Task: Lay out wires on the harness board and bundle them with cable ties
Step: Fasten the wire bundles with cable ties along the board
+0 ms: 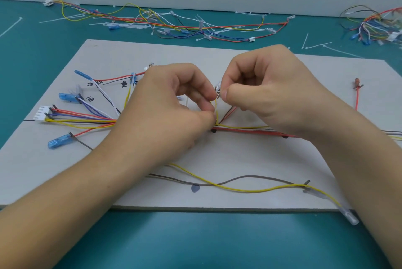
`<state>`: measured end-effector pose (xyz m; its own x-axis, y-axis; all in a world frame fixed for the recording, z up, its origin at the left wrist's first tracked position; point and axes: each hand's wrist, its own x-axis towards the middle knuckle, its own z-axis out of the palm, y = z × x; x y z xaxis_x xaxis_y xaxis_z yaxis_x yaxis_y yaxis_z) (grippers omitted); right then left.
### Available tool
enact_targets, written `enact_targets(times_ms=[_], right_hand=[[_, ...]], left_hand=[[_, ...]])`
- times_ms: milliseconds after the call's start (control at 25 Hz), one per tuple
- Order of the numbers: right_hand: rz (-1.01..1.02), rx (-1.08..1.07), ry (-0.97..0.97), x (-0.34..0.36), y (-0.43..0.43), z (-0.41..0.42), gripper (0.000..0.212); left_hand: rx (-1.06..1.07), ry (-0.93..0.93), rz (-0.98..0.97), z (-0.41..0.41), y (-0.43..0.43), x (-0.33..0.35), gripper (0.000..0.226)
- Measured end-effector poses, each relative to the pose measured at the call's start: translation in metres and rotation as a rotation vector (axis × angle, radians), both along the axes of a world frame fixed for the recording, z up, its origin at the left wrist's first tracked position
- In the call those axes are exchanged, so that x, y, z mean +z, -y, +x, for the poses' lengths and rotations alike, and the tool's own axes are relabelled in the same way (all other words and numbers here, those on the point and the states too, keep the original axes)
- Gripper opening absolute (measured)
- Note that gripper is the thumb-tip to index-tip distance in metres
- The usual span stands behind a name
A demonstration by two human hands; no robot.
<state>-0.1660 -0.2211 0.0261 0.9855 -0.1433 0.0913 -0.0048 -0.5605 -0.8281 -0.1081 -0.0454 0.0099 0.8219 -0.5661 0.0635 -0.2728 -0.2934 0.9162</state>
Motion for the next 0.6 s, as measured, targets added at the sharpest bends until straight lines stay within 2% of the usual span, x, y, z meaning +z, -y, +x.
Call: enact_targets(times_ms=[160, 400, 520, 600], right_hand=[[0.029, -0.055, 0.057, 0.0028, -0.0012, 0.0005, 0.008], [0.029, -0.046, 0.042, 0.0031, -0.0012, 0.0013, 0.019], [0.009, -0.058, 0.038, 0.0008, -0.0018, 0.0018, 0.012], [-0.074, -0.097, 0.047, -0.0017, -0.0031, 0.0018, 0.008]], left_hand=[[-0.019, 0.039, 0.07, -0.0015, -0.0006, 0.0008, 0.025], [-0.04, -0.009, 0.057, -0.0003, -0.0027, 0.0054, 0.024], [-0.029, -0.015, 0.058, 0.0018, -0.0023, 0.0044, 0.022], [-0.037, 0.013, 0.078, 0.0036, -0.0023, 0.004, 0.022]])
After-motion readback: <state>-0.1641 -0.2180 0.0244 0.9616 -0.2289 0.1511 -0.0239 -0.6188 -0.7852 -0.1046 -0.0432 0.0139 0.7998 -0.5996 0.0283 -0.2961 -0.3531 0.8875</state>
